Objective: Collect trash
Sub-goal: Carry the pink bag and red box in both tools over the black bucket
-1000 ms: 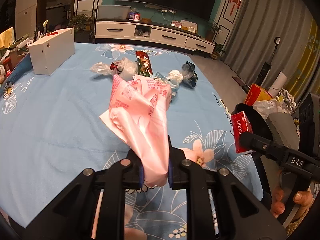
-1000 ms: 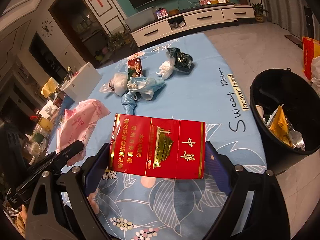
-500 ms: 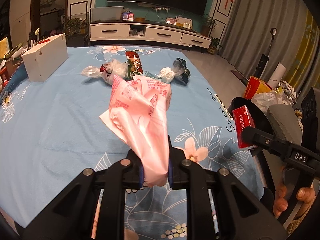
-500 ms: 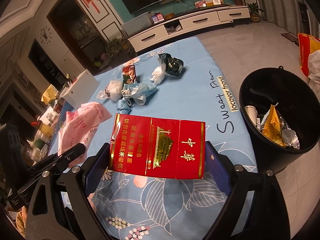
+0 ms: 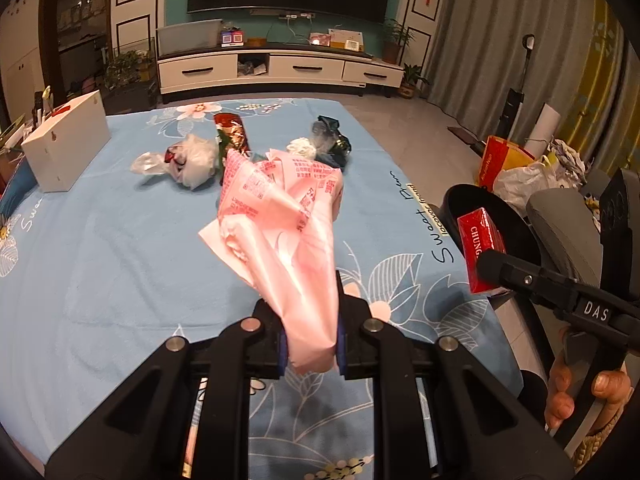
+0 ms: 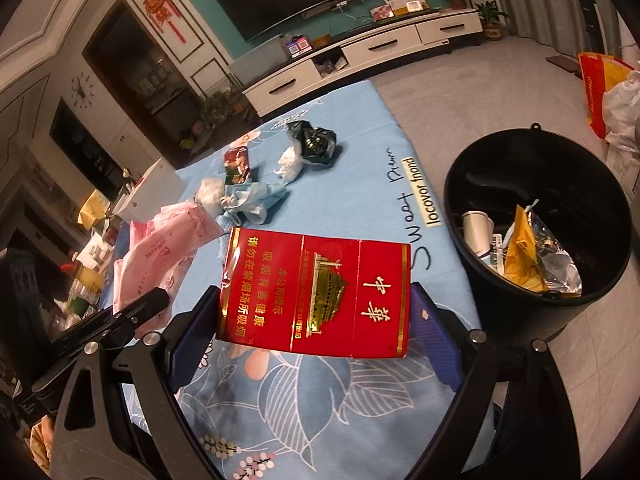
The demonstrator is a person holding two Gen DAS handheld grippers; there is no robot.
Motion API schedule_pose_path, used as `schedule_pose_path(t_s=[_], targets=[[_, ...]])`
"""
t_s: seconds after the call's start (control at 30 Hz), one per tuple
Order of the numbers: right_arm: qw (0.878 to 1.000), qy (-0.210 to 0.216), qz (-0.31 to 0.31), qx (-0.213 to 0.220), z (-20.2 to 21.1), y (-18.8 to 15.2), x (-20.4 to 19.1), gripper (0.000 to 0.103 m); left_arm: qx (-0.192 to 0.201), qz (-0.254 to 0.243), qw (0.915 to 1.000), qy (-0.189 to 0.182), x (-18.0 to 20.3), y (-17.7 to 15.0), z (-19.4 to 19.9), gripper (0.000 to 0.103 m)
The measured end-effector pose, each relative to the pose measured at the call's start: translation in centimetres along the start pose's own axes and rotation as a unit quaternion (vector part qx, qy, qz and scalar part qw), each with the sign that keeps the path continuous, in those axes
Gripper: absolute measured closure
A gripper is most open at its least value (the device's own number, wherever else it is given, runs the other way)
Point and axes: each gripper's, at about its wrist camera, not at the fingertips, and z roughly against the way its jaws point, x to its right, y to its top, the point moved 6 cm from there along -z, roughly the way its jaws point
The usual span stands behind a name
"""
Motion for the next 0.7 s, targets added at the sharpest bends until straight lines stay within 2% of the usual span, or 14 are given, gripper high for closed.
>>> schedule_pose_path(t_s=[0.7], targets=[[0.997, -0.016, -0.062, 0.032, 2.0, 1.0, 6.3, 0.013, -0.015, -0.069, 0.9973, -0.020, 5.5, 1.2, -2.5, 0.085]])
